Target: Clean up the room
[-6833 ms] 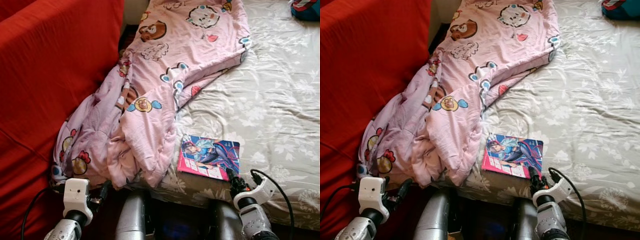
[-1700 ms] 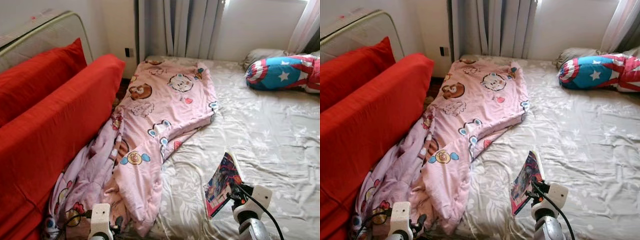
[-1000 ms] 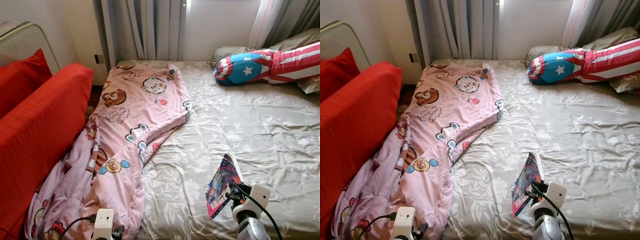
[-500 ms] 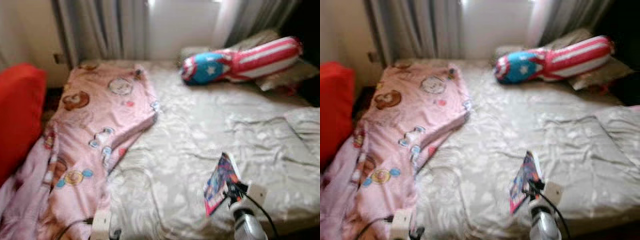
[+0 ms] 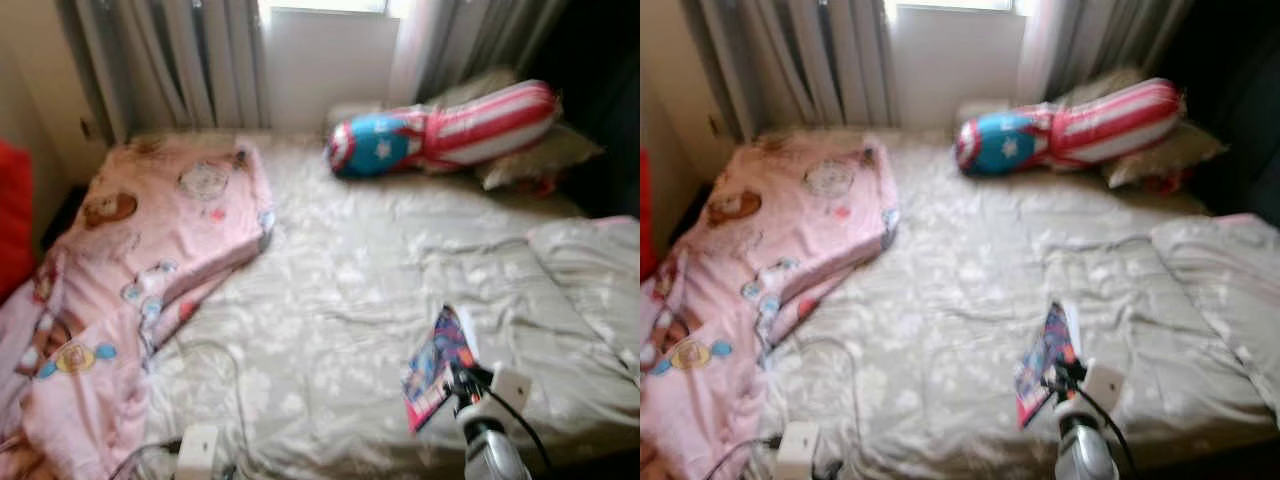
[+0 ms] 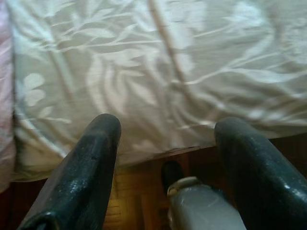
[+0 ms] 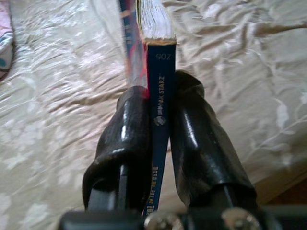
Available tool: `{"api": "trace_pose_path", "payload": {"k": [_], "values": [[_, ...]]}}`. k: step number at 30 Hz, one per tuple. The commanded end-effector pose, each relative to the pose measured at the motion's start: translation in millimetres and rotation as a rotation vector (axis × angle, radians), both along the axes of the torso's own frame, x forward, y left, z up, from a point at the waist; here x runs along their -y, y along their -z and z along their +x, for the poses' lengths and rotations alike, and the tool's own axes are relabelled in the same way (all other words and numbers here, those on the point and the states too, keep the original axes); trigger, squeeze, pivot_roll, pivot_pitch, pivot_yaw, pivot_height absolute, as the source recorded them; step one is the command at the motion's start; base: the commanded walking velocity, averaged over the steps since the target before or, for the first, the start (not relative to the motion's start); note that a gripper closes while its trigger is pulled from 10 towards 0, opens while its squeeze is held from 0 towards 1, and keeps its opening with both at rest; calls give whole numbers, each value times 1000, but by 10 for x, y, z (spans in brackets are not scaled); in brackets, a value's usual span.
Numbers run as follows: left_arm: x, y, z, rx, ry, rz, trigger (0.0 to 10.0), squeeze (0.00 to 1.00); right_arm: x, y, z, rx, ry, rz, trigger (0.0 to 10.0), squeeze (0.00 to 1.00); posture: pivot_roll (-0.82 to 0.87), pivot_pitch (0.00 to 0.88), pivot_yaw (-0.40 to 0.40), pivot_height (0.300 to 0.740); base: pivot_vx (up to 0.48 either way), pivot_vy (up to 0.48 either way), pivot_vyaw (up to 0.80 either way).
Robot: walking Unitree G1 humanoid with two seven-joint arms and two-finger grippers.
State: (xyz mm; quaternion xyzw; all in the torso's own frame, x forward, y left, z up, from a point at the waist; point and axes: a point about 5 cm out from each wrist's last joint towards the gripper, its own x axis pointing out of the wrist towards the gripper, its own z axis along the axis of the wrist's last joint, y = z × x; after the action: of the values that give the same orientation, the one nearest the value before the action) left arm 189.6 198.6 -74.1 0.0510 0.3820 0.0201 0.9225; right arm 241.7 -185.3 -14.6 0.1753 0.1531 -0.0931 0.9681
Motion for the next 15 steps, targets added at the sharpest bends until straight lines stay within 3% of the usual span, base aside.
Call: {"api": "trace_pose_path", "payload": {"k": [1,9,15], "values": [[90,24,-15,-11,4,-20,10000,0,83,-35,17,17,18,-21,10000,0,-43,0,-38,740,0,-450,0],[93,16,2,-8,4,-21,10000,0,57,-43,31,24,-16,-41,10000,0,-42,0,-34,740,0,-450,0],[88,16,2,-9,6,-20,10000,0,39,-46,30,29,-33,-53,10000,0,-42,0,-33,740,0,-441,792]]}}
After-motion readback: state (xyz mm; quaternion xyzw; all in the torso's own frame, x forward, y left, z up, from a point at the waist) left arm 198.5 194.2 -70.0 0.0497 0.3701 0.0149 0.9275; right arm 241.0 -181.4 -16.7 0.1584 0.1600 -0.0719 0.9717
